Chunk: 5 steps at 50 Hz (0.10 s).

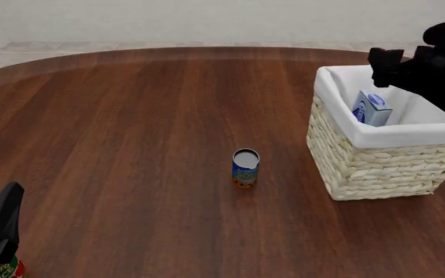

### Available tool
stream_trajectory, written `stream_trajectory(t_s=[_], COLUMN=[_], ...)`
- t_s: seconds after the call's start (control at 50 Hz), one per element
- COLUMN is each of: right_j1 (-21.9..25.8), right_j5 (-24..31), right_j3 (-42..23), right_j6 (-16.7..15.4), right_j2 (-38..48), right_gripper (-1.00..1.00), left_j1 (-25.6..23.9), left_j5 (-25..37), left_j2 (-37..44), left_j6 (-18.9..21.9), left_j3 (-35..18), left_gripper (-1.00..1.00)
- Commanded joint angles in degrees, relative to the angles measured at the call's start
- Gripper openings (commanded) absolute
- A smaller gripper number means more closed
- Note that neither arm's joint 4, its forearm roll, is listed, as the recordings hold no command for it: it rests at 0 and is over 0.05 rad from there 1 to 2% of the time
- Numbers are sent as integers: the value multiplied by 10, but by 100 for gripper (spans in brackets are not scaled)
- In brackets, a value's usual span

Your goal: Pick up the cream cheese box, and put it in the basket.

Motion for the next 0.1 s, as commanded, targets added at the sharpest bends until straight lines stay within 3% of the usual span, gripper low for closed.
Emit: stream_trajectory(t_s=[0.02,0.1], right_j1=[28,47], right_j5=[19,24], right_j3=[19,35], right_j6=[-13,-21], right_j2=[-57,-83], right_gripper=[100,100], left_j1=[0,0], left_j5=[0,0], left_j2=[0,0], left_j6=[0,0], left_j3=[0,0], left_gripper=[100,100])
